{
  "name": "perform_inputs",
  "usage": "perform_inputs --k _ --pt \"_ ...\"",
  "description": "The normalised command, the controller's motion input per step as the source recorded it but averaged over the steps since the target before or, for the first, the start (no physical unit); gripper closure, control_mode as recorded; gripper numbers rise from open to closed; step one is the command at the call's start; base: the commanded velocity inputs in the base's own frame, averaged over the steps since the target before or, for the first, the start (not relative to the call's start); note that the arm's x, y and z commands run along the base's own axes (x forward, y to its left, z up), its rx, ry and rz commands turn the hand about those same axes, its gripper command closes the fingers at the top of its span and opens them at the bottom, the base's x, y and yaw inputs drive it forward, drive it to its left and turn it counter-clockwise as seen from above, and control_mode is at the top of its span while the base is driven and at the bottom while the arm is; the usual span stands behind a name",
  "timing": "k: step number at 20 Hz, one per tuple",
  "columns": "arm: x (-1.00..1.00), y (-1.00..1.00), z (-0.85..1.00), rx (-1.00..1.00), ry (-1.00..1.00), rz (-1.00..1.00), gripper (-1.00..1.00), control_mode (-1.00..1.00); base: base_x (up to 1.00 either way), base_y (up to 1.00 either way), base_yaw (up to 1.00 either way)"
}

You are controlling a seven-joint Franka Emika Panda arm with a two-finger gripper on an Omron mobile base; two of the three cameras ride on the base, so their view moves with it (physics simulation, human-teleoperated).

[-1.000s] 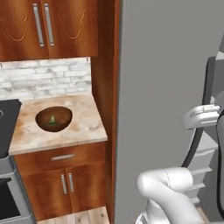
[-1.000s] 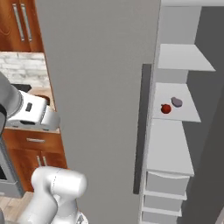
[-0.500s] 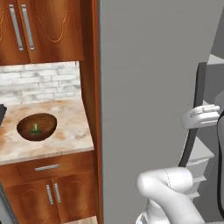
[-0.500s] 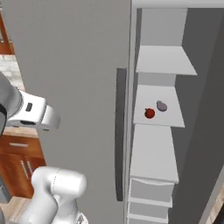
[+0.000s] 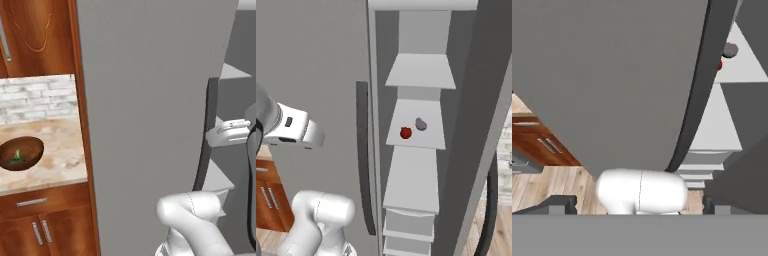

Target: Take the bell pepper, eggplant, and broccoli from the freezer and place them in the bowl on the counter.

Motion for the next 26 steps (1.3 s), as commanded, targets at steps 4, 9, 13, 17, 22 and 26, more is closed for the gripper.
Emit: perform_inputs --k 4,9,13,17,22,26 --pt "0.00 0.00 0.00 0.00 0.00 0.00 -1.00 1.00 0.10 -0.66 -0.03" --pt "0.00 0.00 0.00 0.00 0.00 0.00 -1.00 1.00 0.12 -0.62 -0.02" --pt "0.00 0.00 0.00 0.00 0.00 0.00 -1.00 1.00 0.23 -0.43 -0.03" --pt "0.00 0.00 0.00 0.00 0.00 0.00 -1.00 1.00 0.45 -0.17 -0.06" --pt "0.00 0.00 0.00 0.00 0.00 0.00 -1.00 1.00 0.67 -0.01 -0.04" --pt "0.00 0.00 0.00 0.00 0.00 0.00 -1.00 1.00 0.78 0.00 0.00"
